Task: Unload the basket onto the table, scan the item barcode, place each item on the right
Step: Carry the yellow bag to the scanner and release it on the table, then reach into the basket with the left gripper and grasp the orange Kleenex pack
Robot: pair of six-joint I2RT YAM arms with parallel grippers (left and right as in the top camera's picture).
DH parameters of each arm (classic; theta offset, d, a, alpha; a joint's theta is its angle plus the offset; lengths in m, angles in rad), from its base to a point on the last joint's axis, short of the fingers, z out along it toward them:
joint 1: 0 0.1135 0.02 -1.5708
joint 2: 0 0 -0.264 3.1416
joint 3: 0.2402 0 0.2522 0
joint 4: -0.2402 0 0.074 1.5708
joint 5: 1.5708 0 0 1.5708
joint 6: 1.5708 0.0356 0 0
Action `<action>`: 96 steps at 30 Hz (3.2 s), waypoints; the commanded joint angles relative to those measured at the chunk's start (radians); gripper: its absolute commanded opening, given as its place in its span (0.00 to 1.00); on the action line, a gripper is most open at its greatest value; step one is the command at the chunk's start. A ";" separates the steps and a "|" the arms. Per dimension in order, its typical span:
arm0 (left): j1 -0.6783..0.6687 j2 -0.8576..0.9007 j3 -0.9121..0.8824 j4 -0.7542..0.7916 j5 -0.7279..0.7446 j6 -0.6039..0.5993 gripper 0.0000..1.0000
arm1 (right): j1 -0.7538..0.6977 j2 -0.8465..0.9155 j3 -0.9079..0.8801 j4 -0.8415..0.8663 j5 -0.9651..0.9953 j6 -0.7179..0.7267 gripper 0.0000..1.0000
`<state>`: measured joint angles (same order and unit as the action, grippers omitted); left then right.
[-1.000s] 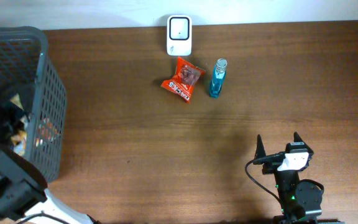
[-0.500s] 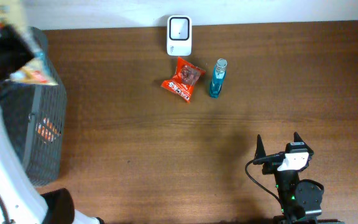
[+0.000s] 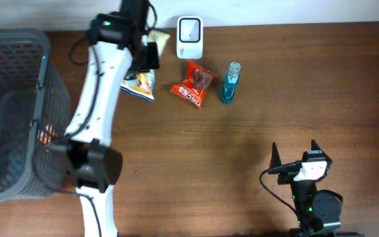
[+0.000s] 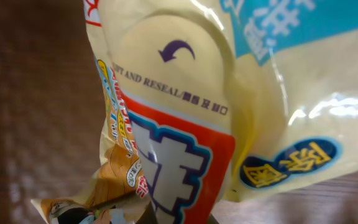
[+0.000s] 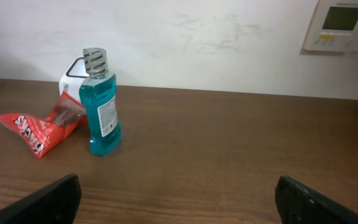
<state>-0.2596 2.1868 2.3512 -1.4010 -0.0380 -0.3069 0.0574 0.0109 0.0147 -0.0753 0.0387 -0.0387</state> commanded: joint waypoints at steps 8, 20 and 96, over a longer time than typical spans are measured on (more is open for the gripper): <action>-0.055 0.320 0.002 0.109 -0.018 -0.032 0.00 | -0.006 -0.007 -0.009 -0.004 -0.002 -0.006 0.98; -0.151 0.343 0.018 0.072 0.128 -0.066 0.72 | -0.006 -0.007 -0.009 -0.004 -0.002 -0.006 0.98; 0.886 -0.205 -0.911 0.428 0.148 0.032 0.06 | -0.006 -0.007 -0.009 -0.004 -0.002 -0.006 0.98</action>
<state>0.6266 1.9804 1.4601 -0.9737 0.1234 -0.2802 0.0574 0.0109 0.0147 -0.0753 0.0387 -0.0383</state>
